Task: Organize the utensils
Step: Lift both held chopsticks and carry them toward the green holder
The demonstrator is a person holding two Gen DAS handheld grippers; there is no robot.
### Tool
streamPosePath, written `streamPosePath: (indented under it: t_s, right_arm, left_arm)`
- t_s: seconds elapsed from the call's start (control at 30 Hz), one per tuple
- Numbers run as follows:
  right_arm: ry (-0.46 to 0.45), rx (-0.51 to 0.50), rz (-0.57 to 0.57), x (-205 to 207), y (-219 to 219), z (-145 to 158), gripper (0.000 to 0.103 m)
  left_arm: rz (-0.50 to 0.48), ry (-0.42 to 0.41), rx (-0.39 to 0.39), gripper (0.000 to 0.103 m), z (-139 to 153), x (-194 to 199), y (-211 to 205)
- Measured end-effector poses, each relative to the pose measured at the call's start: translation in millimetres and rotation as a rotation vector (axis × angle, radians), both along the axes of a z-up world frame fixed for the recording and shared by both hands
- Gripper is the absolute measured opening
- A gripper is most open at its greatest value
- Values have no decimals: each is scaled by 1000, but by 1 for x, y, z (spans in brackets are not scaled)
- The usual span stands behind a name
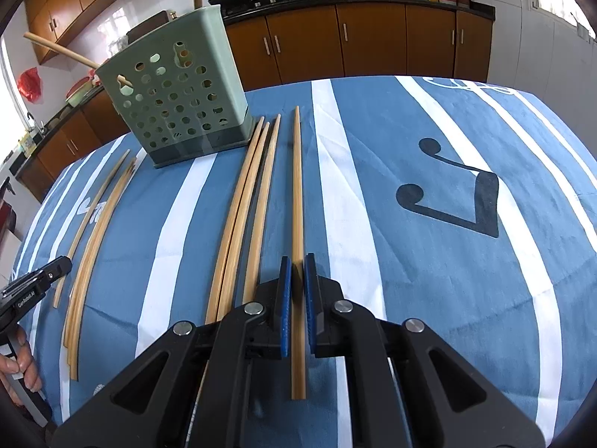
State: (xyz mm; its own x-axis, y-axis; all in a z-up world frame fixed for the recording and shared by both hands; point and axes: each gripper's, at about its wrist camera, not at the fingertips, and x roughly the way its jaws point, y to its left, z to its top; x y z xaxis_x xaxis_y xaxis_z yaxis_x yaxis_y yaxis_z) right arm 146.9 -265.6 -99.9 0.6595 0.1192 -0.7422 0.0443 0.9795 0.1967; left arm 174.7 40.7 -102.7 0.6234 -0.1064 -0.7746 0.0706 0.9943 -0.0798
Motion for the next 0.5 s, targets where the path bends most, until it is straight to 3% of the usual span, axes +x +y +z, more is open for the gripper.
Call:
streamPosePath:
  t_s: [0.23,0.5]
  right_arm:
    - [-17,13,-8,-3,-4,7,7]
    - [-96,31,-16,-13,-9,32,7]
  left_arm:
    - [-2,8,2,8,4,-3,3]
    - [10,-70,-7,8,33,-12,10]
